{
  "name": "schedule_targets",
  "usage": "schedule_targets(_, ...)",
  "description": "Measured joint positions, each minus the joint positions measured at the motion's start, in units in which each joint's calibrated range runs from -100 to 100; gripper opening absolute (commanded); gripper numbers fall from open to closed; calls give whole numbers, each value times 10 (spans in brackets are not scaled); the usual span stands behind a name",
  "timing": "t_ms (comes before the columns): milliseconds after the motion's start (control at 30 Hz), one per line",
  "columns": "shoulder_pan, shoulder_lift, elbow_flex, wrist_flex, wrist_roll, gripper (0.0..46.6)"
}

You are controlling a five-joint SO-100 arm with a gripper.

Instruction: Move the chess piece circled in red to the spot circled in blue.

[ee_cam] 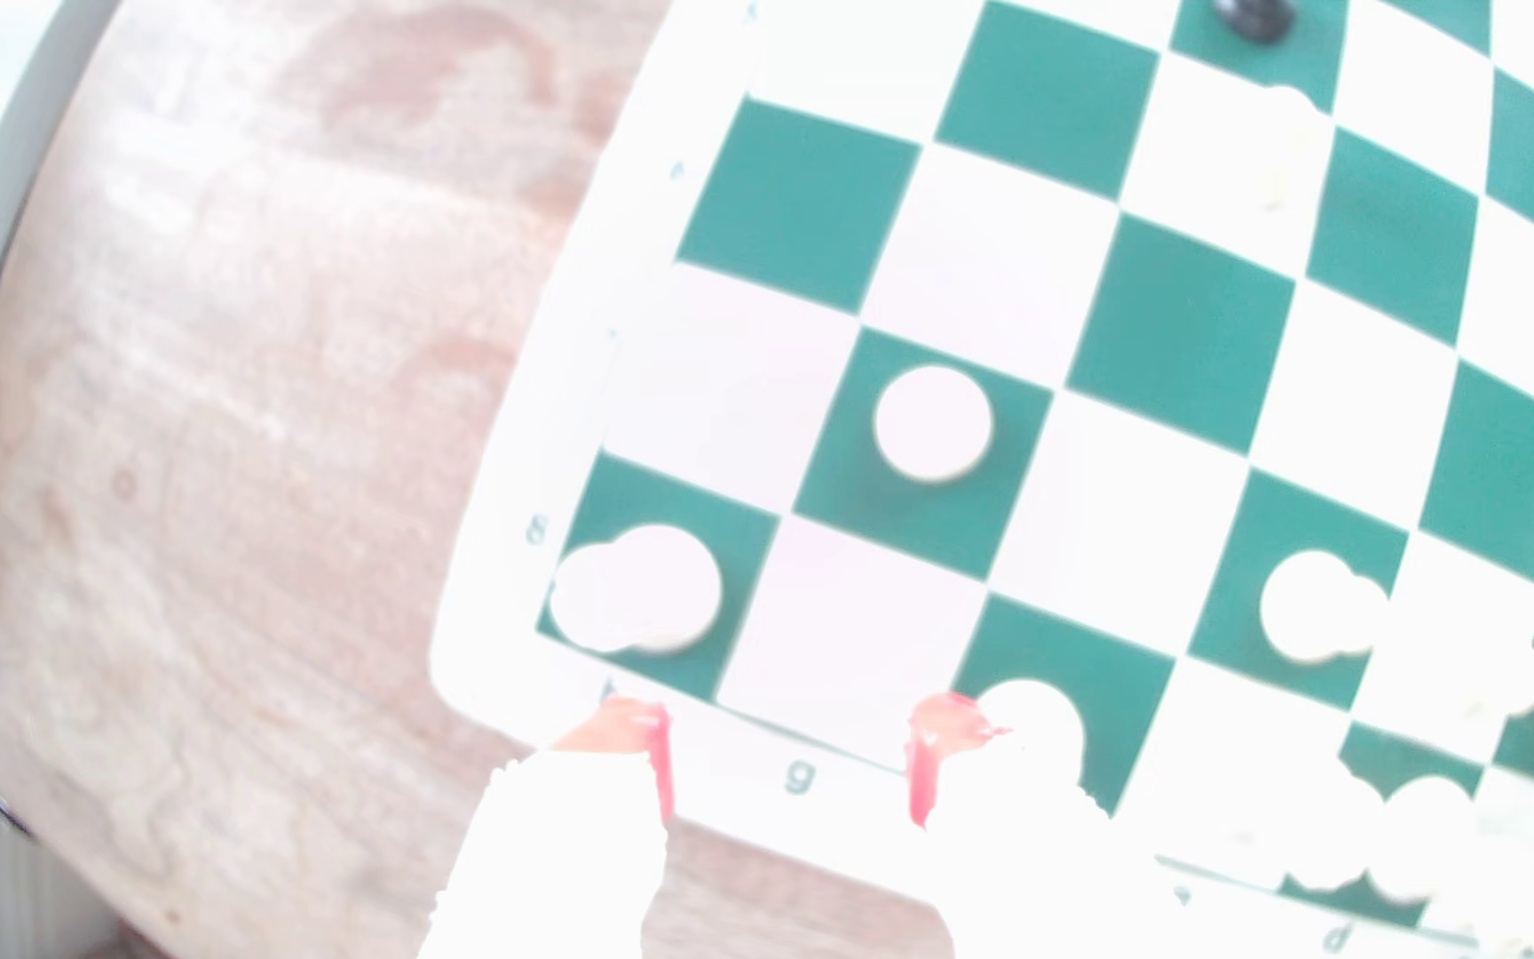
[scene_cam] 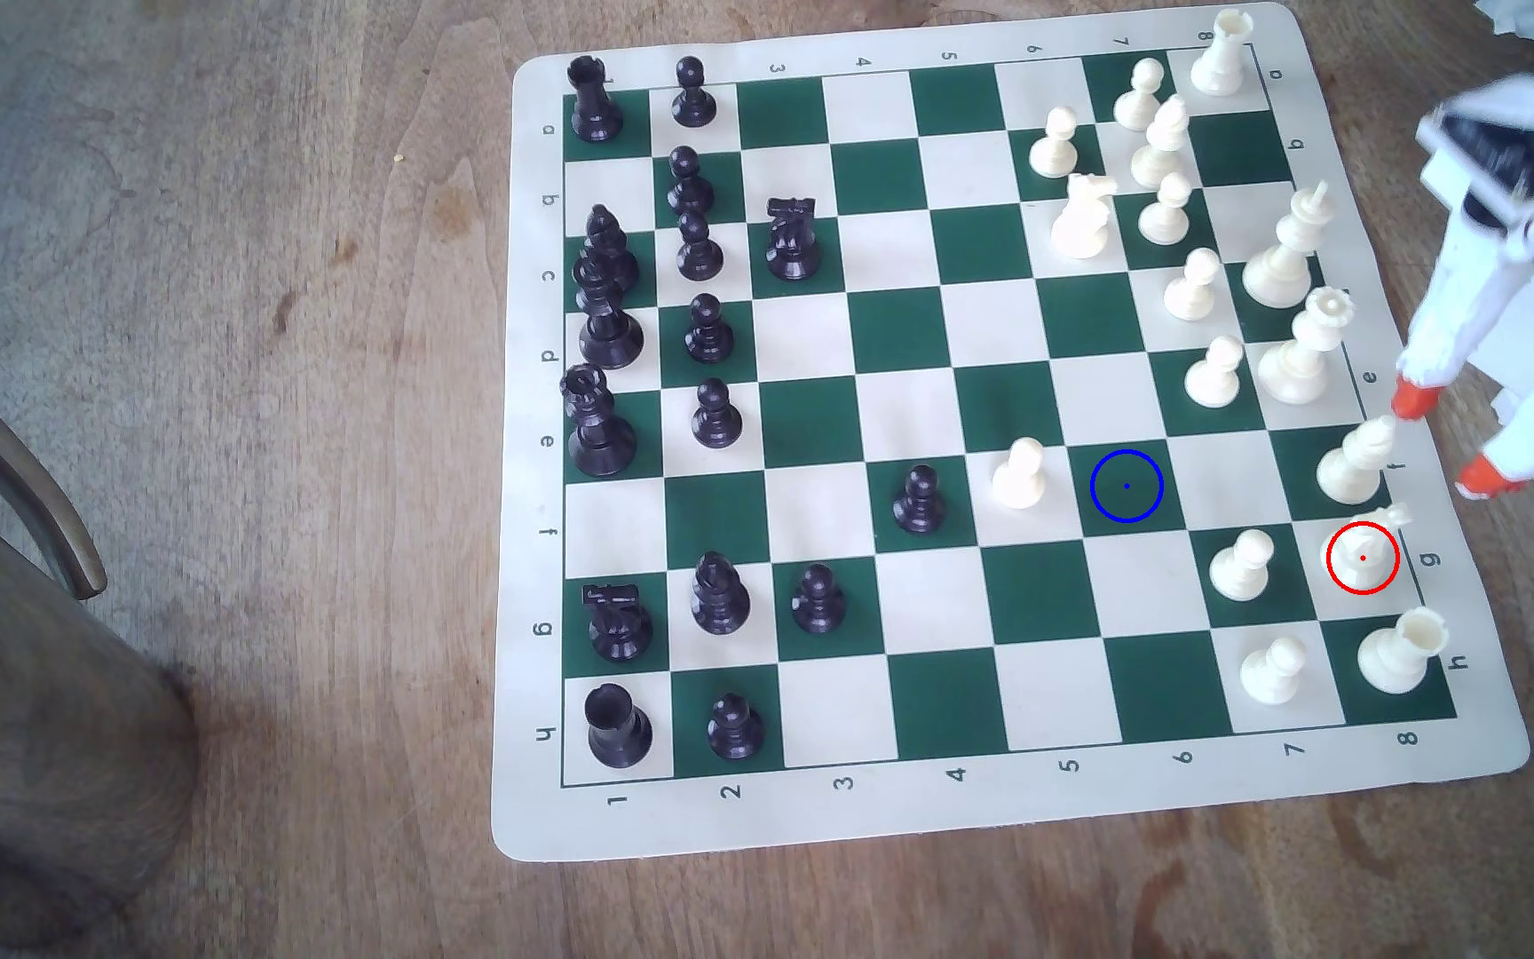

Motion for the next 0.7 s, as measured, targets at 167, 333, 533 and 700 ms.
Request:
schedule_targets(167,-41,44,26,-56,-17,144)
schedule_targets(333,-41,119,52,-136,-18,148)
schedule_targets(533,-13,113,69,-141,-11,155)
schedule_targets(700,10,89,69,-128,-1,150)
